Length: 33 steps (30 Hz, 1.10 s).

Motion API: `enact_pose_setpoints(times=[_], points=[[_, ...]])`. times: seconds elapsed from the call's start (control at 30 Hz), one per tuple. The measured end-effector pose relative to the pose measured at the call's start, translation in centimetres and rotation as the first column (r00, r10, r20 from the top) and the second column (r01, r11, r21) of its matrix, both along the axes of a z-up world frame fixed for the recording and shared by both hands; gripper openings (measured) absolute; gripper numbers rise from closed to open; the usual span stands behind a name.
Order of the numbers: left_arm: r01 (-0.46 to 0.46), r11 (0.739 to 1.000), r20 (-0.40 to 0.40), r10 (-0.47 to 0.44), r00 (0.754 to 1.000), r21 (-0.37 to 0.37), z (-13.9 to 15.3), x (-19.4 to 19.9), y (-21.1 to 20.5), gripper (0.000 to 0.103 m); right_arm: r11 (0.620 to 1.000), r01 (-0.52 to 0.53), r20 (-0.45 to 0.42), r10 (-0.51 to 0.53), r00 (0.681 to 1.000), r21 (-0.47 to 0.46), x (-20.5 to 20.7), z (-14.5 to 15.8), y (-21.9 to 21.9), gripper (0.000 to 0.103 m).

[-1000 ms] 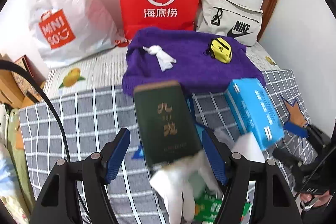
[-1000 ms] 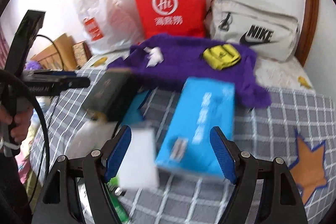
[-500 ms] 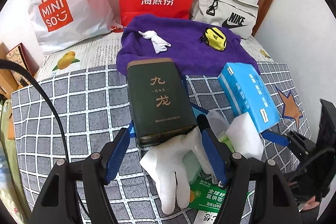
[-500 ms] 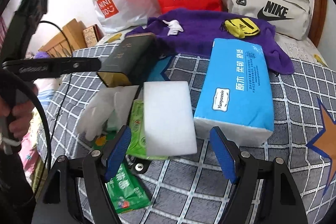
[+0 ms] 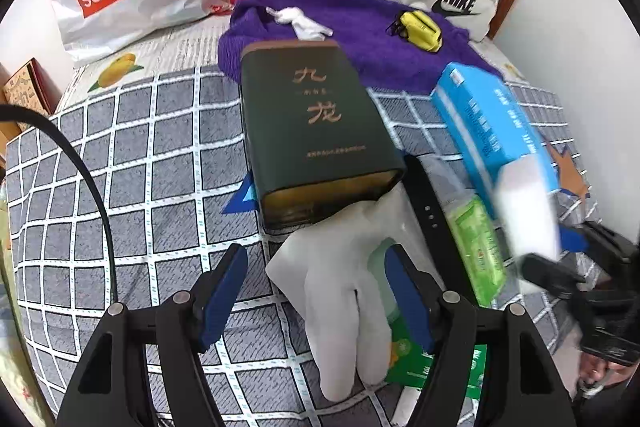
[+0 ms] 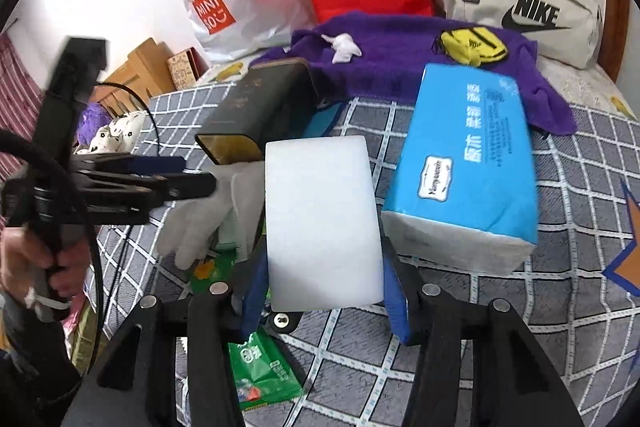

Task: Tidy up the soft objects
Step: 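Grasp the second white glove with the left tool while the right tool grasps the white sponge, then carry the glove and sponge with both tools over the purple towel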

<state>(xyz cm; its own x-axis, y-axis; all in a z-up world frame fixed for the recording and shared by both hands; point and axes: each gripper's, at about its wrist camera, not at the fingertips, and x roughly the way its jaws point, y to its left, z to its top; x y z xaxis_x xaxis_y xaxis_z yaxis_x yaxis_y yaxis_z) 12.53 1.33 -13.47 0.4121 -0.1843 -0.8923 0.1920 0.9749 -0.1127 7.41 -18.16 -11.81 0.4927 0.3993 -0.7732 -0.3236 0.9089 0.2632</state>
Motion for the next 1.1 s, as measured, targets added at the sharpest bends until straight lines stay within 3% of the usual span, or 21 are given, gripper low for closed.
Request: enact_pose_setpoints(times=[0.13,0.23,0.3,0.33,0.4,0.7,1.1], points=[[0.025,0.999,-0.005,-0.025,1.0,0.024,-1.3,0.4,-1.6,0.07,1.0,0.008,0.016,-0.008,1.0,0.015,-0.5,0.9,-0.6,0.05],[0.019,0.996,0.025,-0.021,0.999,0.09,-1.9,0.7,-2.8,0.067,1.0,0.018,0.027,-0.018,0.999,0.01,-0.8,1.4,-0.8,0.05],[0.037,0.996,0.013,-0.038,0.999,0.078,-2.4,0.8,-3.0,0.032,1.0,0.021,0.034,-0.021,0.999,0.001,-0.9,1.5,-1.1,0.05],[0.033,0.997,0.01,-0.034,0.999,0.067,-2.4,0.9,-3.0,0.032,1.0,0.026,0.039,-0.026,0.999,0.001,-1.0,1.6,-1.3,0.05],[0.032,0.998,0.017,-0.033,0.999,0.046,-2.1,0.7,-2.6,0.016,0.999,0.033,0.043,-0.033,0.999,0.005,-1.1,1.8,-1.7,0.05],[0.015,0.999,0.061,-0.012,0.998,-0.05,1.1,-0.8,-0.6,0.013,0.997,0.074,0.075,-0.074,0.994,0.003,-1.3,3.0,-3.5,0.05],[-0.02,0.997,0.112,0.028,0.993,-0.068,5.1,-0.7,1.4,0.013,0.992,0.123,0.102,-0.123,0.987,0.0,-0.6,4.1,-5.6,0.05]])
